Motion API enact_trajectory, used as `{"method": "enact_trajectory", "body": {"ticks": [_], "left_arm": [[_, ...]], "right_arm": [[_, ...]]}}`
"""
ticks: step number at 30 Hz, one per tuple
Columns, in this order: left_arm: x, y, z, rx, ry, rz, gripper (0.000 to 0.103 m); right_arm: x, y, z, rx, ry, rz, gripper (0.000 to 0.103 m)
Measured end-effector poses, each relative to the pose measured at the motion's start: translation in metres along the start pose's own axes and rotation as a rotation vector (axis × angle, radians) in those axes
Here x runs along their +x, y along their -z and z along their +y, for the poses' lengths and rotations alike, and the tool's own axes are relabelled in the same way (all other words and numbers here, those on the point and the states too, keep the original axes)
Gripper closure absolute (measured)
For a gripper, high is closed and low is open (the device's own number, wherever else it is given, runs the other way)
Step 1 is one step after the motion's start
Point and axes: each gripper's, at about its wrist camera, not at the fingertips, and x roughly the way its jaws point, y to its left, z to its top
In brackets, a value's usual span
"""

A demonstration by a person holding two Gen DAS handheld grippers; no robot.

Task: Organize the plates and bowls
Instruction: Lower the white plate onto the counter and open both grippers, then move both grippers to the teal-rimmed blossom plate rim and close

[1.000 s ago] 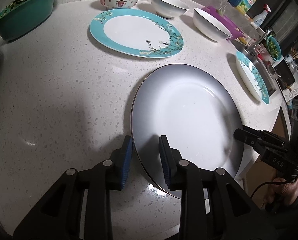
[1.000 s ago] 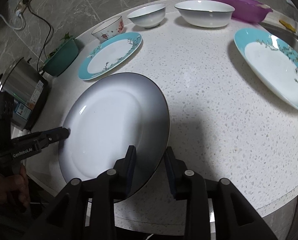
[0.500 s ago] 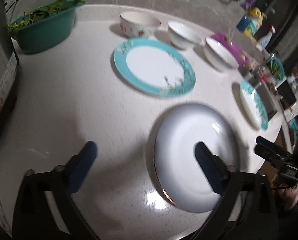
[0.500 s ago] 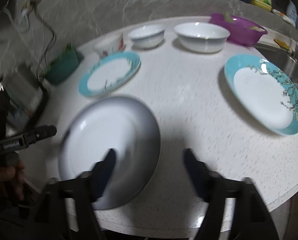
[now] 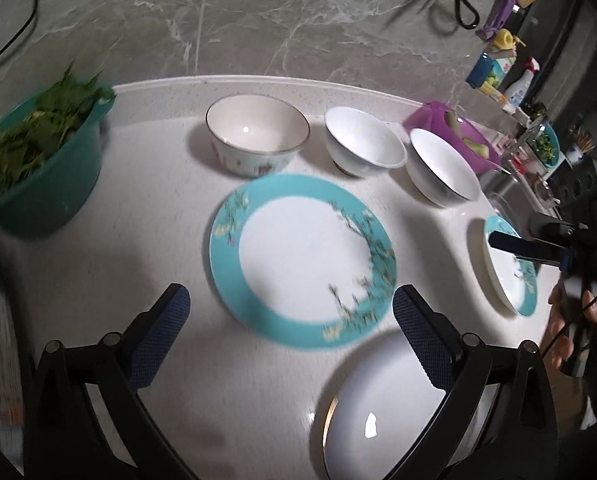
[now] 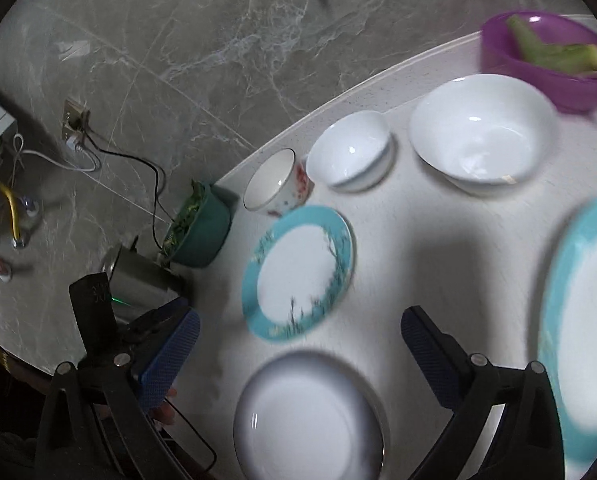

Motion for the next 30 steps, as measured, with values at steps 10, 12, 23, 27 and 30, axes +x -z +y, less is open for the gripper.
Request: {"method": "enact_trajectory", "body": {"ticks": [10, 12, 23, 27, 30], "left_arm": [[0.065, -0.022, 0.027, -0.082, -0.054, 0.088, 0.000], [0.074, -0.021, 0.033, -0.107, -0.038, 0.115, 0.000], [0.104, -0.020, 0.048, -0.159, -0.021, 0.155, 0.002], [0.104, -0.016, 0.050, -0.179, -0.014, 0.160, 0.004], [0.102, -0.012, 0.053, -0.179, -0.021, 0.161, 0.019]], "right_arm": [[0.079, -0.036, -0.040, 0.088, -0.077, 0.135, 0.000], [0.088, -0.036, -0.043, 0.097, -0.082, 0.157, 0.000], [0.121, -0.028, -0.046, 0.094, -0.083, 0.246, 0.025], [0.124, -0.029, -0.044, 0.084, -0.076, 0.258, 0.032], [0.125, -0.028, -0.042, 0.066, -0.068, 0.270, 0.034]]}}
